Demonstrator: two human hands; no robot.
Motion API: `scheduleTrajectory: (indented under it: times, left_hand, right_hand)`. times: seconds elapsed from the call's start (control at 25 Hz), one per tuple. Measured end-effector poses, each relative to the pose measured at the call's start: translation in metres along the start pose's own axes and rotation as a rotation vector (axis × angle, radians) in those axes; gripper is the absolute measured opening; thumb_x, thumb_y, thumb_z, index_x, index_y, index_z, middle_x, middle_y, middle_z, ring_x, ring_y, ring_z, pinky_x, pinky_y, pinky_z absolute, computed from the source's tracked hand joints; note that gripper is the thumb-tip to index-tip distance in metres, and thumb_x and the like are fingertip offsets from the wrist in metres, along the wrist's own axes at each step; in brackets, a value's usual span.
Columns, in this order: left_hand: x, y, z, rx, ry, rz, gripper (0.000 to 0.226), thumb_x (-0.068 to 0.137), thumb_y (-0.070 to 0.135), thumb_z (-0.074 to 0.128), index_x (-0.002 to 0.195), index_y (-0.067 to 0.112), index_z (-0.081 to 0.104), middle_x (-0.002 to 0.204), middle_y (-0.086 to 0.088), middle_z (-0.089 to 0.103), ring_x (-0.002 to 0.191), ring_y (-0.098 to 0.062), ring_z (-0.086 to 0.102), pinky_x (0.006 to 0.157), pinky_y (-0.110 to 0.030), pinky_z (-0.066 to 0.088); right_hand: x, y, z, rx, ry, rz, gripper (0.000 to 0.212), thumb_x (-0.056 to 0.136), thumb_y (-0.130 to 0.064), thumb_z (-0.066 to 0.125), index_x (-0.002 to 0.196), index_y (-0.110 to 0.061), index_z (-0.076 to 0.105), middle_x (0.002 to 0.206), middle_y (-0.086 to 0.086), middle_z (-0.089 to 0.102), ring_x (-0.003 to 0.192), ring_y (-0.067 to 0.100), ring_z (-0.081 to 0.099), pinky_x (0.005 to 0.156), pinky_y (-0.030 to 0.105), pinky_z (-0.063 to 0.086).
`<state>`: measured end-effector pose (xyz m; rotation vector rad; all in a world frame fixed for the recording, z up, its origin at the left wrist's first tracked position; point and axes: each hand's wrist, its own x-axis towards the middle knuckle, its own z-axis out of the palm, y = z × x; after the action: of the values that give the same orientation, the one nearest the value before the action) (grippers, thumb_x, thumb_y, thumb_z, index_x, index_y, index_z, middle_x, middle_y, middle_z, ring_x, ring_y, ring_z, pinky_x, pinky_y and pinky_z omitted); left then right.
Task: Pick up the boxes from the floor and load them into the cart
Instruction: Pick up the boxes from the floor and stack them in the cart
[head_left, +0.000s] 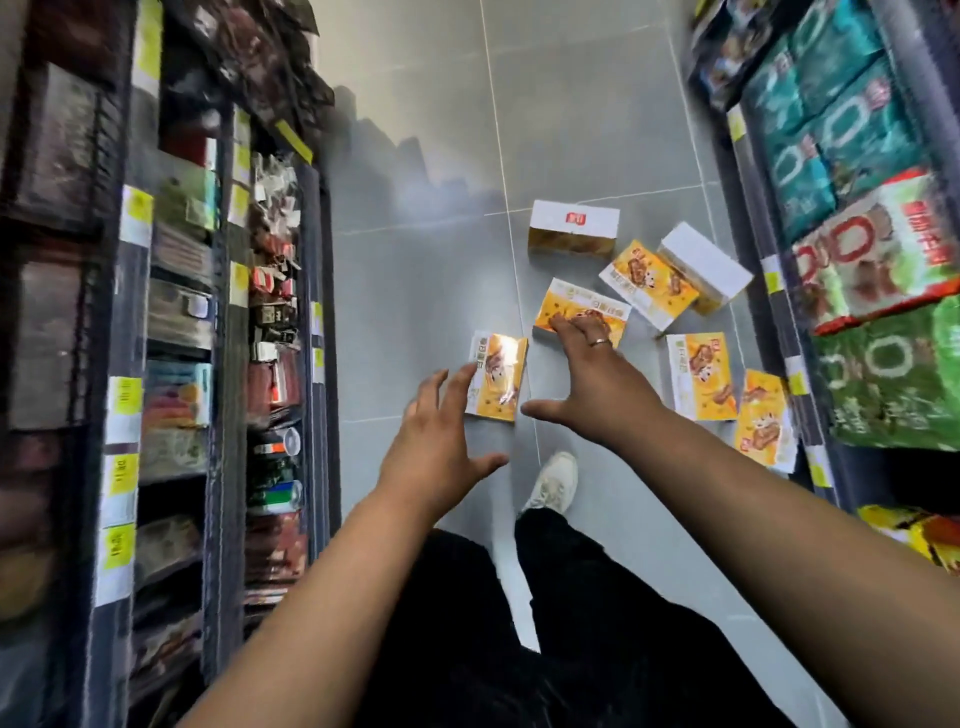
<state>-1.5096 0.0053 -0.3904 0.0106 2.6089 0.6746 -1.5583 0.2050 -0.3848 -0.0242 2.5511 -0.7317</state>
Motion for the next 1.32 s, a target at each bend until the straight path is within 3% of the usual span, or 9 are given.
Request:
scheduleTrajectory:
  times: [0.12,0.36,0.6,0.8,0.96,1.04,1.16,1.24,1.32]
  left_hand:
    - [0.062,-0.021,0.022,-0.048,-0.012,-0.066,0.106,0.069,0.048,0.08,0.151,0.028,0.017,0.151,-0.006,0.025,0.136,-0.029,0.033,0.109,-0.04,0.033]
    - [0.195,-0.086,0.098,-0.084,-0.047,-0.117,0.108,0.064,0.059,0.077,0.149,0.021,0.023,0.144,-0.011,0.034,0.131,-0.03,0.037,0.107,-0.04,0.033]
    - [0.291,-0.176,0.218,-0.081,-0.108,-0.192,0.111,0.064,0.049,0.084,0.15,0.017,0.022,0.141,-0.015,0.036,0.131,-0.03,0.035,0.108,-0.038,0.029]
    - [0.349,-0.24,0.322,-0.174,-0.183,-0.455,0.115,0.065,0.052,0.083,0.151,0.024,0.012,0.144,-0.015,0.026,0.132,-0.033,0.032,0.108,-0.039,0.03]
    - [0.379,-0.29,0.379,-0.265,-0.41,-0.723,0.131,0.06,0.05,0.087,0.15,0.035,-0.007,0.148,-0.017,0.011,0.132,-0.038,0.032,0.108,-0.045,0.034]
    - [0.385,-0.306,0.404,-0.4,-0.475,-0.831,0.124,0.062,0.047,0.087,0.15,0.034,0.001,0.149,-0.013,0.025,0.129,-0.035,0.039,0.104,-0.045,0.039]
    - [0.386,-0.315,0.428,-0.743,-0.436,-0.935,0.09,0.064,0.042,0.087,0.136,0.03,0.034,0.126,0.001,0.057,0.109,-0.024,0.055,0.081,-0.04,0.048]
    - [0.384,-0.312,0.429,-0.83,-0.355,-0.947,0.084,0.055,0.048,0.088,0.126,0.032,0.046,0.115,0.004,0.063,0.106,-0.024,0.06,0.08,-0.039,0.052]
    - [0.381,-0.304,0.416,-0.833,-0.287,-0.939,0.093,0.04,0.056,0.087,0.122,0.035,0.05,0.111,0.006,0.066,0.105,-0.024,0.063,0.087,-0.043,0.055]
  right_hand:
    - [0.07,0.015,0.032,-0.02,-0.059,0.031,0.106,0.065,-0.057,0.079,0.15,-0.026,0.022,0.155,0.004,0.019,0.137,0.032,0.034,0.105,0.044,0.04]
    - [0.185,0.066,0.131,-0.093,-0.144,0.132,0.116,0.058,-0.065,0.079,0.149,-0.027,0.017,0.157,0.004,0.012,0.129,0.037,0.038,0.095,0.049,0.047]
    - [0.301,0.143,0.261,-0.093,-0.172,0.206,0.116,0.065,-0.056,0.08,0.152,-0.024,0.011,0.158,0.01,0.009,0.131,0.042,0.037,0.1,0.049,0.041]
    - [0.39,0.212,0.352,-0.156,-0.174,0.206,0.122,0.064,-0.054,0.082,0.153,-0.022,0.007,0.16,0.013,0.005,0.134,0.044,0.034,0.102,0.051,0.039]
    - [0.44,0.245,0.392,-0.199,-0.214,0.205,0.124,0.061,-0.054,0.084,0.153,-0.019,0.009,0.158,0.015,0.01,0.136,0.04,0.035,0.102,0.048,0.039]
    - [0.453,0.258,0.406,-0.173,-0.237,0.224,0.122,0.058,-0.052,0.086,0.152,-0.018,0.015,0.156,0.017,0.016,0.133,0.039,0.039,0.102,0.045,0.04]
    - [0.46,0.266,0.416,-0.086,-0.233,0.246,0.116,0.052,-0.051,0.089,0.145,-0.018,0.027,0.147,0.017,0.028,0.124,0.037,0.047,0.099,0.043,0.042]
    - [0.46,0.263,0.415,-0.083,-0.213,0.244,0.112,0.052,-0.053,0.088,0.141,-0.019,0.03,0.142,0.016,0.032,0.12,0.037,0.05,0.097,0.042,0.043]
    - [0.456,0.252,0.4,-0.066,-0.174,0.248,0.109,0.052,-0.056,0.087,0.139,-0.019,0.033,0.14,0.016,0.034,0.117,0.036,0.052,0.097,0.041,0.044]
